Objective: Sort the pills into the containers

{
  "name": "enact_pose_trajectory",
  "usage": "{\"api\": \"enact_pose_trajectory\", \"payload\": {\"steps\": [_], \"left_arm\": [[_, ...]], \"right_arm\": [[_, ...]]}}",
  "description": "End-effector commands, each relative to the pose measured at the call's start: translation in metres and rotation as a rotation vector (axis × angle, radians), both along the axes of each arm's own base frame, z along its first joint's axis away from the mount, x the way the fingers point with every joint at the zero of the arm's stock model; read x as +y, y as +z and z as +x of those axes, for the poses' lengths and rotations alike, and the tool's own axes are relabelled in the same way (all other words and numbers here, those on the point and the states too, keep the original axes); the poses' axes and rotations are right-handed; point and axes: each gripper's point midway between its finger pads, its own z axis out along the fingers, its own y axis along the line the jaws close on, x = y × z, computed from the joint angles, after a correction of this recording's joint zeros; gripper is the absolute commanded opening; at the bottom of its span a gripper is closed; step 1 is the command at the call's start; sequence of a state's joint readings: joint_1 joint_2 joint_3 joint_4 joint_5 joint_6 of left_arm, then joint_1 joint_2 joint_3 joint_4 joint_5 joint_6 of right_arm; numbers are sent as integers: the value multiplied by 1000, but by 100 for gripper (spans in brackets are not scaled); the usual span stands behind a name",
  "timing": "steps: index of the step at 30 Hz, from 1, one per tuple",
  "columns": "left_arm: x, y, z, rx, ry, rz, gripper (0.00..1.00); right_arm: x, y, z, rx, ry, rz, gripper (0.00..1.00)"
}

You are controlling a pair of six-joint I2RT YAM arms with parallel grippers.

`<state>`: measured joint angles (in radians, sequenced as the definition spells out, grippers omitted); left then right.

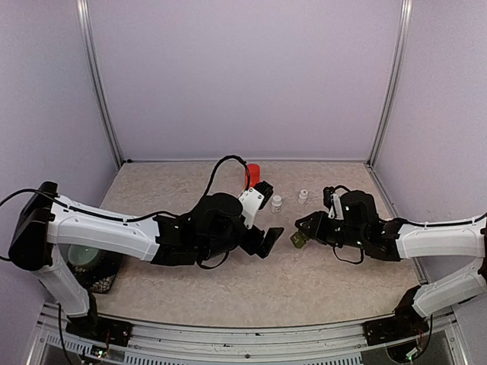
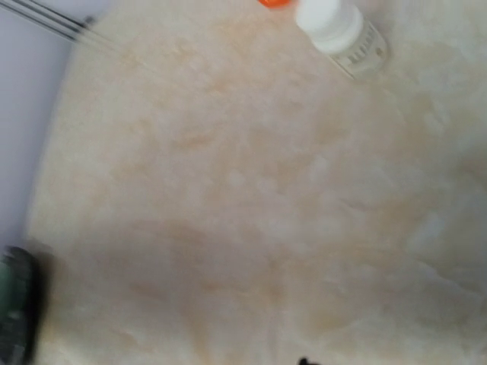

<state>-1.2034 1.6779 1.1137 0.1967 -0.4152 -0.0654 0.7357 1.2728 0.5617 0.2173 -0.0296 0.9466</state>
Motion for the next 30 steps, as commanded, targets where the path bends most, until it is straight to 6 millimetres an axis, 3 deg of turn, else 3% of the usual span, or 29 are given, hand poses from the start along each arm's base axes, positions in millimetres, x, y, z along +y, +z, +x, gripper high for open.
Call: {"api": "enact_pose_trajectory", "payload": {"steps": [1,5,10,16,23,30], "left_arm": [[7,2,-3,96,-1,-190,99],[9,-5,-8,143,-15,-302,99],[-6,-13,-11,142,-47,-356,99],[-25,7,-30,24,-201,-412,99],[-29,29,-55,-48,-356,-459,99],[-33,25,-58,-95,-283,-433,99]], "right_arm": [[-4,40,0,-101,-22,155,15],[-6,67,-8,-164,-8,296,14],[-3,89,-21,-176,44,447,13],[1,96,-37,-132,105,575,13],[-4,103,-47,-106,123,697,13],[-10,117,-58,-64,146,895,12]]}}
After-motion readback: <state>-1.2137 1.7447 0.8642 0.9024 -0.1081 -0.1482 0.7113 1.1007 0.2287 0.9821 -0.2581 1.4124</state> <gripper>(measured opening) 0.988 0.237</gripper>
